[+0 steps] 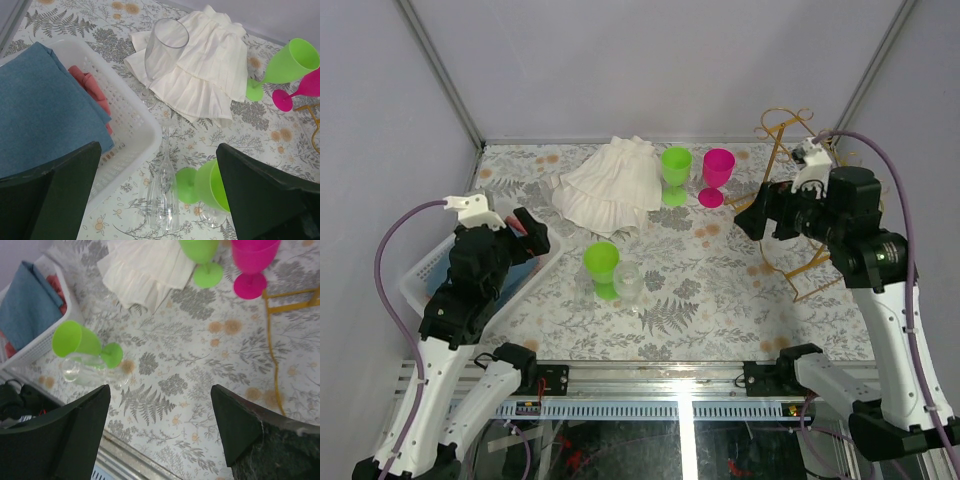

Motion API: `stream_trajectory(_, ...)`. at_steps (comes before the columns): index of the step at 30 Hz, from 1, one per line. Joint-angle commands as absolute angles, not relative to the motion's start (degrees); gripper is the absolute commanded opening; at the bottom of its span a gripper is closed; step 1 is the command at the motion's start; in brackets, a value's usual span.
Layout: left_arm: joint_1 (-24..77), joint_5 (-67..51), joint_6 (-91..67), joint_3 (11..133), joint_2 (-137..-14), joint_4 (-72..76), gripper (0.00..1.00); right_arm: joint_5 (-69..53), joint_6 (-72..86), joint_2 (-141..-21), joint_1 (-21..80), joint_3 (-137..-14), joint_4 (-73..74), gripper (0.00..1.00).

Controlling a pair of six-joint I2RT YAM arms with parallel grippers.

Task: Place the wine glass upside down on the wine glass rack
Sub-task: Move the wine glass to the center of the board.

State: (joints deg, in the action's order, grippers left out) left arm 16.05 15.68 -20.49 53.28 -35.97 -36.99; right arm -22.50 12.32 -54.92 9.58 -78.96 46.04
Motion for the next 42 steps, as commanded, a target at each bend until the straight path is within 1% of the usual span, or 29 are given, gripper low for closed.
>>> stream_trajectory(1,15.7,16.8,-20.8,54.7,-37.0,-35.8,1.0,-14.8,14.8,-55.7,19.0,-77.6,41.8,0.89)
stream_trajectory(5,15.7,17.9,-21.3,56.0,-38.0,-38.3,1.0,-3.6,17.6,-58.7,30.4,-74.3,37.4,0.92)
stream_trajectory(8,15.7,19.0,-22.6,55.5,-38.1,-39.9,1.0,2.4,19.3,-60.6,35.1,-70.0,31.7,0.96)
stream_trajectory(10,15.7,18.2,-22.6,54.6,-37.7,-40.0,1.0,5.9,20.0,-61.7,37.0,-66.5,26.0,1.0)
stream_trajectory(15,15.7,19.1,-22.2,52.5,-37.1,-39.8,1.0,14.0,20.7,-63.9,37.7,-56.7,9.7,1.0)
stream_trajectory(18,15.7,18.8,-21.9,52.2,-36.7,-39.7,1.0,20.3,19.7,-66.3,37.7,-52.8,1.2,0.99)
stream_trajectory(21,15.7,18.5,-21.6,51.9,-36.1,-39.5,1.0,24.6,17.7,-70.7,37.7,-51.9,-4.2,1.0)
stream_trajectory(23,15.7,18.9,-21.5,51.7,-35.7,-39.4,1.0,26.8,16.6,-74.6,37.7,-53.1,-5.1,0.99)
stream_trajectory(25,15.7,19.3,-21.6,51.6,-35.5,-39.3,1.0,31.8,16.6,-78.0,37.7,-53.7,-6.4,1.0)
stream_trajectory(28,15.7,19.9,-21.6,51.4,-35.2,-39.3,1.0,35.6,14.1,-82.9,37.5,-53.6,-11.6,0.99)
stream_trajectory(31,15.7,19.8,-21.6,51.3,-35.1,-39.2,1.0,35.2,13.6,-86.4,35.7,-55.0,-14.2,1.0)
stream_trajectory(38,15.7,19.0,-21.3,51.2,-35.4,-38.9,1.0,29.3,14.0,-91.9,29.0,-56.6,-19.3,0.99)
stream_trajectory(42,15.7,18.8,-21.2,51.2,-35.7,-38.8,1.0,25.6,13.0,-94.9,26.9,-58.1,-22.0,0.99)
